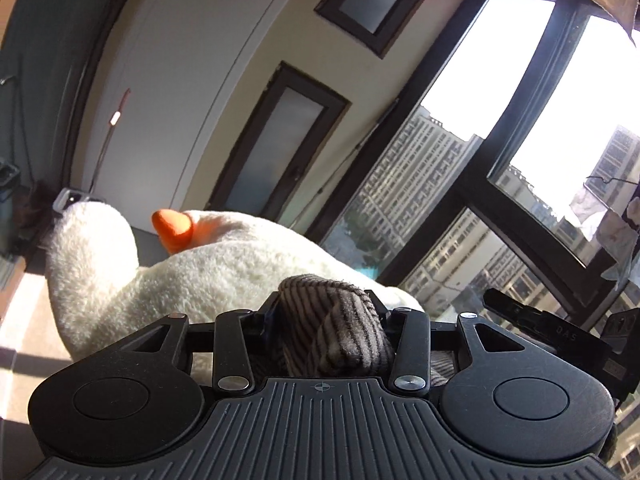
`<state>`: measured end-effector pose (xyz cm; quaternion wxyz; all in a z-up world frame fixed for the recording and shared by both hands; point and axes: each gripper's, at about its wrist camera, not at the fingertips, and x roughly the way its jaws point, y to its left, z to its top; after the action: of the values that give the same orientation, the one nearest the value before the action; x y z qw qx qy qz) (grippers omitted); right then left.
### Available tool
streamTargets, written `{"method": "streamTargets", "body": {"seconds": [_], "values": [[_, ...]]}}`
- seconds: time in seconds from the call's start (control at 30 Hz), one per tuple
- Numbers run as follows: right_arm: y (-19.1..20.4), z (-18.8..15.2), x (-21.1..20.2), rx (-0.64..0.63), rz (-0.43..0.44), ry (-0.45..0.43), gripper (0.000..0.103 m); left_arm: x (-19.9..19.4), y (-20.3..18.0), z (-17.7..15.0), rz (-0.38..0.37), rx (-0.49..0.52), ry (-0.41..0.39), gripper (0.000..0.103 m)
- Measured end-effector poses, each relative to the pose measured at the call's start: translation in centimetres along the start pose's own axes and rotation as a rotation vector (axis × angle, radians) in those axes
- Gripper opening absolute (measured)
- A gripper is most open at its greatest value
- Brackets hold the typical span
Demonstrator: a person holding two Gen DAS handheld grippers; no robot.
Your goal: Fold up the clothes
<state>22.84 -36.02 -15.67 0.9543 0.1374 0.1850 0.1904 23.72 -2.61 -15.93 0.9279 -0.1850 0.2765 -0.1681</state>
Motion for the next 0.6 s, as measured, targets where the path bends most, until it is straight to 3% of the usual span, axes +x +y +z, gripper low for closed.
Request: {"method": "streamTargets", "body": {"seconds": [0.1, 0.2, 0.33, 0.43, 0.53, 0.6], "values": [[-0.5, -0.7, -0.5, -0.023, -0.063, 0.023, 0.019, 0.7, -0.6, -2.4, 0.140, 0.120, 0.051, 0.051], [0.7, -2.3, -1.0, -0.109, -0.100, 0.057, 0.021, 1.0, -0.2, -4.1, 0.230, 0.159, 0.068, 0.060], [4.2, -4.0, -2.2, -0.199, 0.032, 0.094, 0.043, -0.6, 0.1, -3.9, 0.250, 0.120, 0.035, 0.073], [5.5, -4.8, -3.1, -0.257, 0.000, 0.091, 0.052, -2.8, -0.2, -3.7, 0.254, 0.148, 0.003, 0.082], [3.1, -4.8, -3.6, -0.135, -0.079, 0.103, 0.069, -4.0, 0.6, -3.6, 0.184, 0.100, 0.022, 0.087], [0.7, -5.3, -3.0, -0.006, -0.076, 0.171, 0.076, -3.2, 1.4, -3.7, 0.109, 0.019, 0.063, 0.094]]}}
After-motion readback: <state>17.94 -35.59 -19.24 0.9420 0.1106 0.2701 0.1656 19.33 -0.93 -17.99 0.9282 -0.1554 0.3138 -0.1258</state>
